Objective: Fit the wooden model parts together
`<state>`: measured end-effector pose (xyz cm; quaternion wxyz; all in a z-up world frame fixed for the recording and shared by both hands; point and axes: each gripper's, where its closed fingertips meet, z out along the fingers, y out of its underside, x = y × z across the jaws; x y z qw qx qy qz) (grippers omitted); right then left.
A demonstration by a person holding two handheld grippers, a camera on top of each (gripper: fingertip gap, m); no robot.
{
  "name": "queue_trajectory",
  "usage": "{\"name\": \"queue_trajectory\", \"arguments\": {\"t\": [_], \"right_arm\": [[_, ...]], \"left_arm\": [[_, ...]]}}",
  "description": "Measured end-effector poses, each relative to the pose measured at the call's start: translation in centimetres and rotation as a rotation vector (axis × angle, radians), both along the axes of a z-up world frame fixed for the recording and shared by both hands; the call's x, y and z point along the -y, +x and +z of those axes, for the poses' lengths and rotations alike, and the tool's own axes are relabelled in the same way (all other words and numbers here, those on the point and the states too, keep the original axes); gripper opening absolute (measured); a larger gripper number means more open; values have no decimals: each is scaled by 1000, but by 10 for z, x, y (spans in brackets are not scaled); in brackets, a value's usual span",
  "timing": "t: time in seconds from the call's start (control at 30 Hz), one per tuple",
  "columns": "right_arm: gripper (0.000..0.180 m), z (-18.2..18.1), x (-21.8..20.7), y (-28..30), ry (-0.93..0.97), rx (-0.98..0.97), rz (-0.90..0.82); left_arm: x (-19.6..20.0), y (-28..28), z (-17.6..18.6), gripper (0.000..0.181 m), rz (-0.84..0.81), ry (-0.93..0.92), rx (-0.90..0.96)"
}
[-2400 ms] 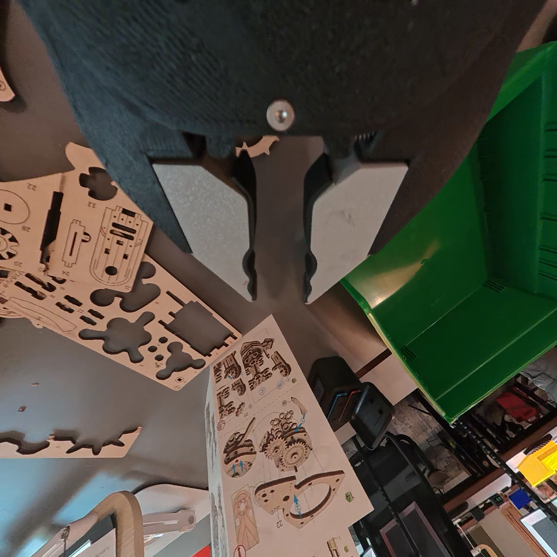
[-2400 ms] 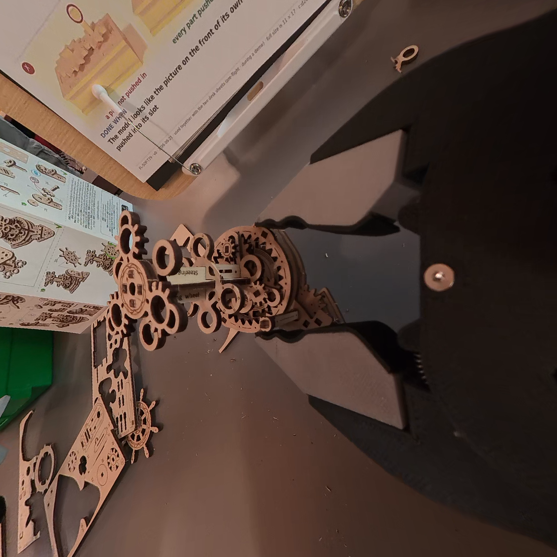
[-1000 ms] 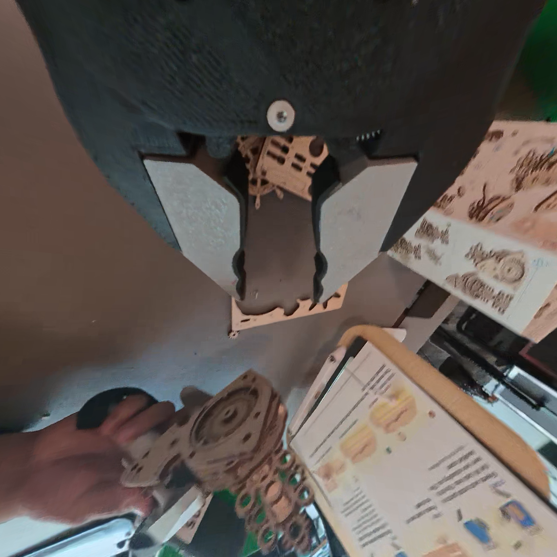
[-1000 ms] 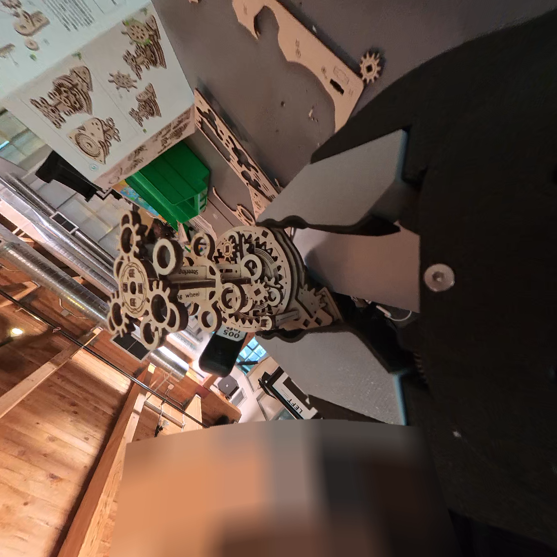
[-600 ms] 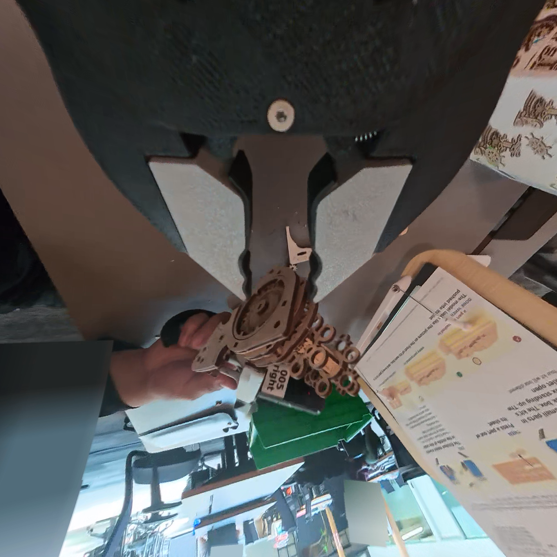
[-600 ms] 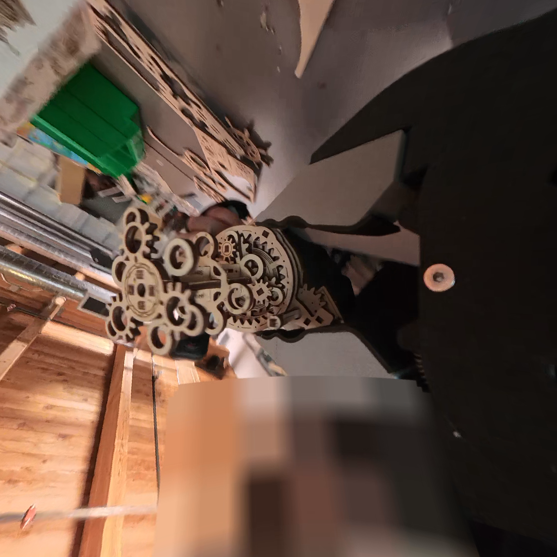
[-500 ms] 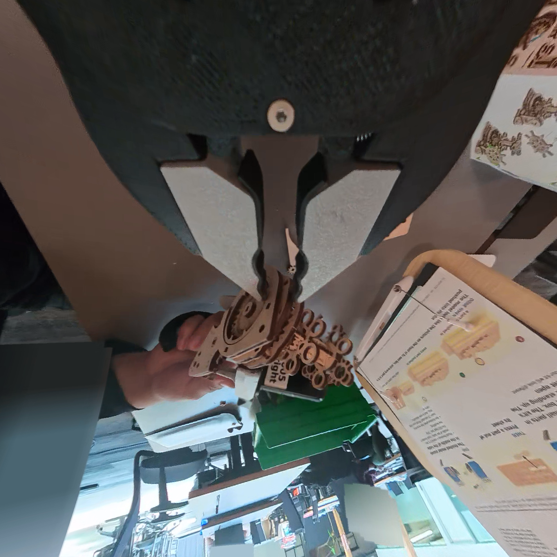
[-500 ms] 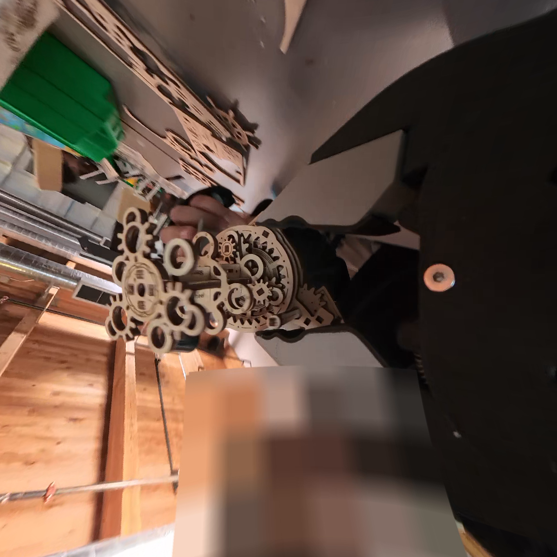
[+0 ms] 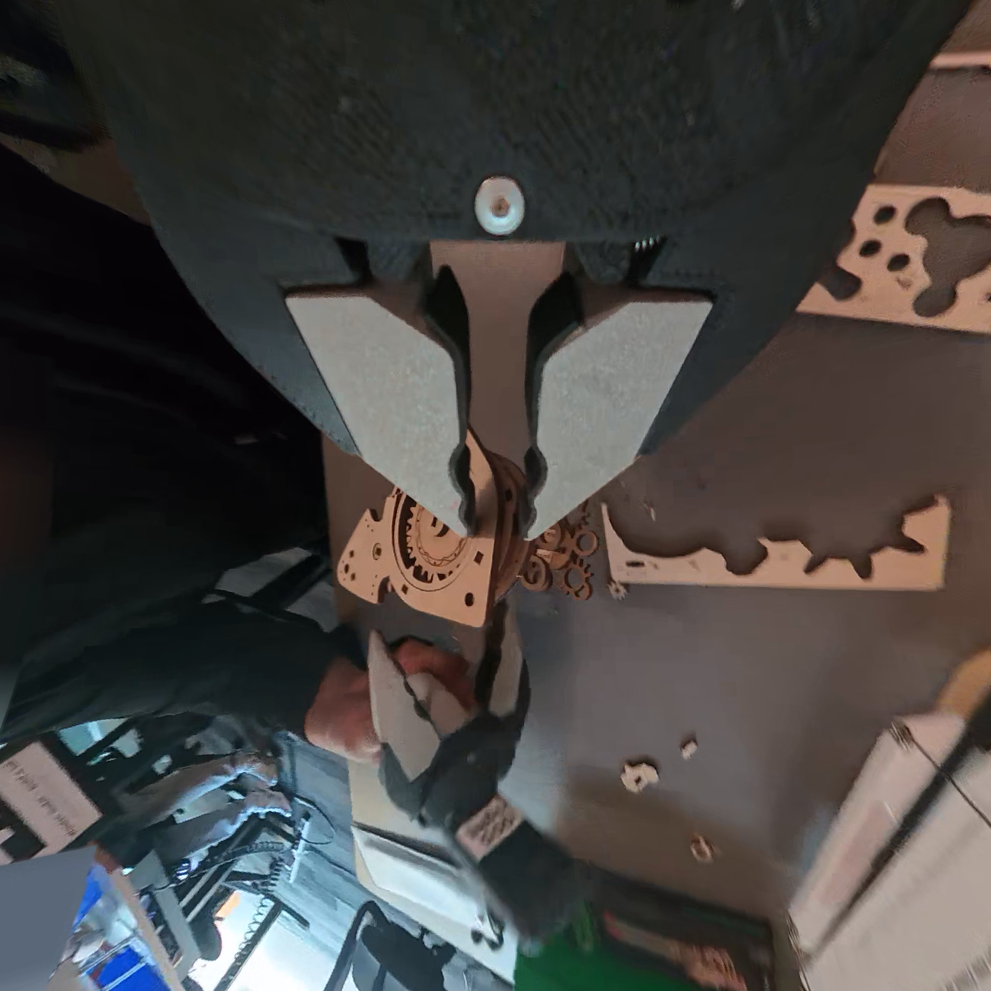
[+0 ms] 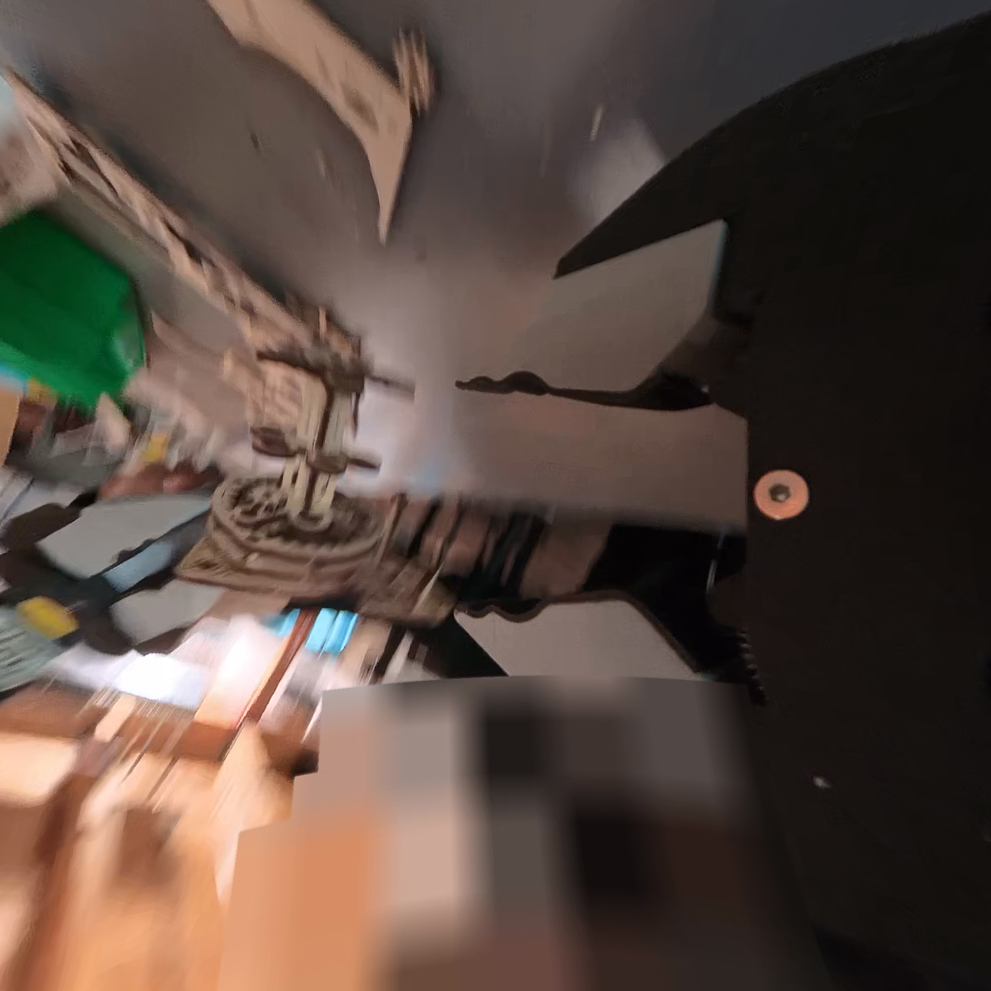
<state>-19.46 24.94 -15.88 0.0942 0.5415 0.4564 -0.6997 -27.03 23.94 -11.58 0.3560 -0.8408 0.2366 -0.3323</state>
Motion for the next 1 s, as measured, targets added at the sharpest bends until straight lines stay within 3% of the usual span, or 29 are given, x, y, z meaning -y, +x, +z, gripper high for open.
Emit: {"name": "queue_trajectory", "arguments": {"t": [0.03,0.13,0.33,0.47,0.57,0.67,0.83,1.0], "right_arm": [[78,-5,-1,1,121,-8,-19],[81,-9,12,9,375,-78,4],[92,-7,68,8,623,-244,160],[99,-24,79,-9,985,-279,102],[94,-29,71,-21,1197,-288,-15],[88,-22,65,-27,1161,-282,-93],[89,-21,52,-23,1002,-243,-96],[88,-23,37,-21,1010,-226,-128]], "left_arm": [[7,-4,0,13,0,-43,25],[32,-12,-8,13,43,-105,73],[59,-5,-29,13,168,-200,235],[55,-2,-46,13,280,-259,295],[48,-1,-52,13,337,-273,355],[43,0,-54,13,327,-262,328],[24,-8,-54,13,327,-221,116],[7,-2,-55,13,294,-236,38]]}}
